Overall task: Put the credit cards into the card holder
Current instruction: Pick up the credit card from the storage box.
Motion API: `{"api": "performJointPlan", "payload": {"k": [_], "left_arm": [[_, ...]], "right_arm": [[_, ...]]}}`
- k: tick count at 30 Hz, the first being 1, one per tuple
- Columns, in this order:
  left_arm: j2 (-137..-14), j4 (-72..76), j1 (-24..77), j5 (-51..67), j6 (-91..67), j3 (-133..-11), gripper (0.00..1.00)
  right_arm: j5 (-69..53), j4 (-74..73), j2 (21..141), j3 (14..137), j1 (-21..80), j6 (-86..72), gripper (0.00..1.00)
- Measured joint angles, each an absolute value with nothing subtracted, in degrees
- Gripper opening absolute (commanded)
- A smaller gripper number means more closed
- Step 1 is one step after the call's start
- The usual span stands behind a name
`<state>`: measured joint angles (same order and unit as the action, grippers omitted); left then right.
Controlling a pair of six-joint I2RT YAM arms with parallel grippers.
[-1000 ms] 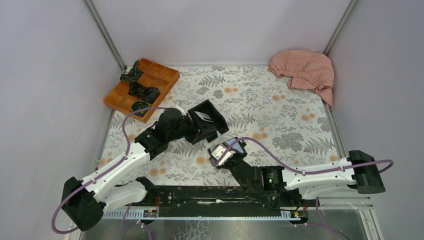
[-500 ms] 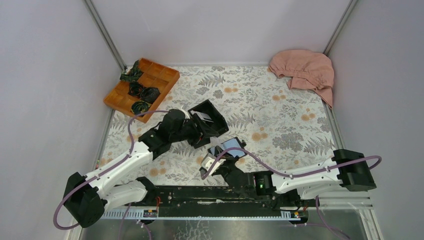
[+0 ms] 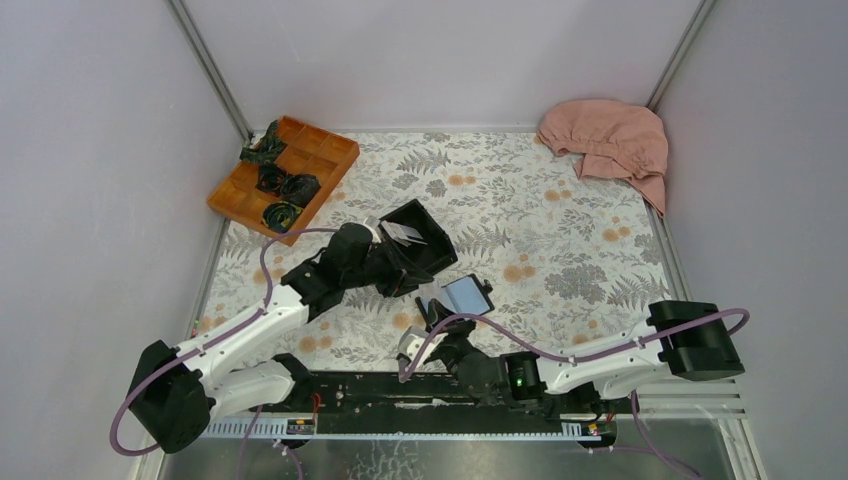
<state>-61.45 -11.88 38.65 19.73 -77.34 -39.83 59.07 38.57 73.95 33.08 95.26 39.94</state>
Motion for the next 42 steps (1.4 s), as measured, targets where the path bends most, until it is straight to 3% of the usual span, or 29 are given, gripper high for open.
{"api": "performJointPlan", "payload": {"k": [4, 7, 12, 16, 21, 26, 28, 32, 37, 42], "left_arm": [[-61.1, -11.3, 39.1, 19.7, -78.4, -39.3, 0.00], [-60.7, -9.9, 39.4, 19.6, -79.3, -38.7, 0.00], [-60.6, -7.3, 39.6, 19.7, -80.6, -37.2, 0.00], [-60.4, -4.0, 39.9, 19.2, -81.1, -36.1, 0.00], [-59.1, 1.5, 40.0, 14.3, -80.3, -33.2, 0.00], [-58.8, 9.6, 40.0, 8.8, -77.9, -28.9, 0.00], [-58.5, 13.6, 40.1, 6.8, -76.9, -26.4, 0.00], [-58.4, 19.9, 40.2, 4.1, -74.5, -22.2, 0.00], [-58.3, 28.4, 40.6, 2.0, -71.4, -18.8, 0.00], [-59.0, 39.9, 41.4, 1.5, -69.7, -15.4, 0.00]], "right_arm": [[60.1, 42.1, 75.5, 31.8, 96.0, 43.0, 0.00], [61.3, 45.7, 77.1, 31.2, 96.5, 45.9, 0.03], [64.3, 54.6, 81.5, 30.2, 96.9, 51.3, 0.51], [68.1, 65.1, 85.3, 28.8, 97.0, 58.1, 0.69], [73.7, 75.3, 85.2, 28.1, 97.0, 61.3, 0.69], [77.8, 74.1, 76.8, 26.2, 96.9, 52.2, 0.58], [78.1, 64.0, 70.2, 27.0, 96.1, 41.3, 0.53], [70.2, 29.6, 58.0, 35.8, 86.8, 7.2, 0.50], [57.6, 11.6, 51.3, 38.8, 72.0, -13.8, 0.50], [37.6, 5.3, 52.9, 38.9, 56.7, -27.6, 0.49]]}}
